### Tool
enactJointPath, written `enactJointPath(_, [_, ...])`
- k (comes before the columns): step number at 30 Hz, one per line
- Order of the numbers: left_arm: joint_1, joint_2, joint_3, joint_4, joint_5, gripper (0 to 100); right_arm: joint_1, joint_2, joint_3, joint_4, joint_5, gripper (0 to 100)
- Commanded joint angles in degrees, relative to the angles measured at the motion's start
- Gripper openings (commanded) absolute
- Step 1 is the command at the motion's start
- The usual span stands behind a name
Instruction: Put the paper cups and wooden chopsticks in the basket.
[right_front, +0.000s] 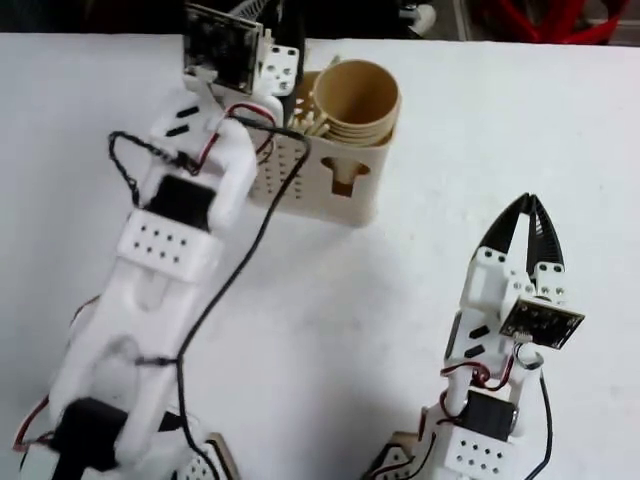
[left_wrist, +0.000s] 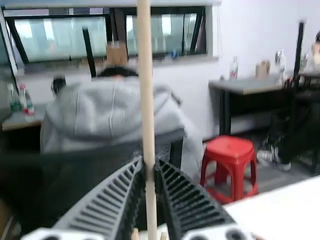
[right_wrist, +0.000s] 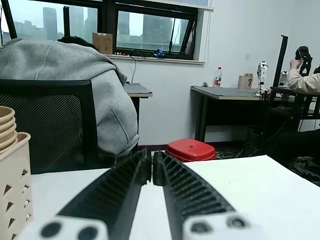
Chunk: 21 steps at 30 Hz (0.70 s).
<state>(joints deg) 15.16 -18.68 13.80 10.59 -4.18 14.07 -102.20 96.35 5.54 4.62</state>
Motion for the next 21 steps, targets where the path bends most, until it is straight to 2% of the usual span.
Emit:
enactJointPath(1, [-1.89,2.77,-0.44,1.23,0.79,13,-0.04,-0.22,0.26,-1.10,-0.18,1.8])
enactJointPath(3, [-2.42,2.77,-2.20,6.07,0.79,16,-0.04,-0.22,0.26,-1.10,-0.18,1.8])
enactJointPath(7, [-2.51,0.75,-6.59,15.30,0.35,15,-0.04,-0.22,0.26,-1.10,-0.18,1.8])
enactJointPath(11, [-2.51,-4.00,-6.77,20.84,0.26,15,-0.04,-0.22,0.26,-1.10,-0.18,1.8])
enactJointPath(14, [-2.51,-9.10,-3.52,21.45,0.18,14,-0.04,-0.22,0.26,-1.10,-0.18,1.8])
enactJointPath(17, [-2.07,-15.25,1.49,19.78,-5.10,2,-0.04,-0.22,0.26,-1.01,-0.18,1.8])
enactJointPath(19, [-1.36,-20.09,5.89,17.93,-8.88,4,-0.13,-0.22,0.35,-0.92,-0.18,1.8])
enactJointPath(21, [-1.19,-24.84,11.16,15.30,-9.05,3,-0.92,-0.22,0.44,-0.84,-0.18,1.8])
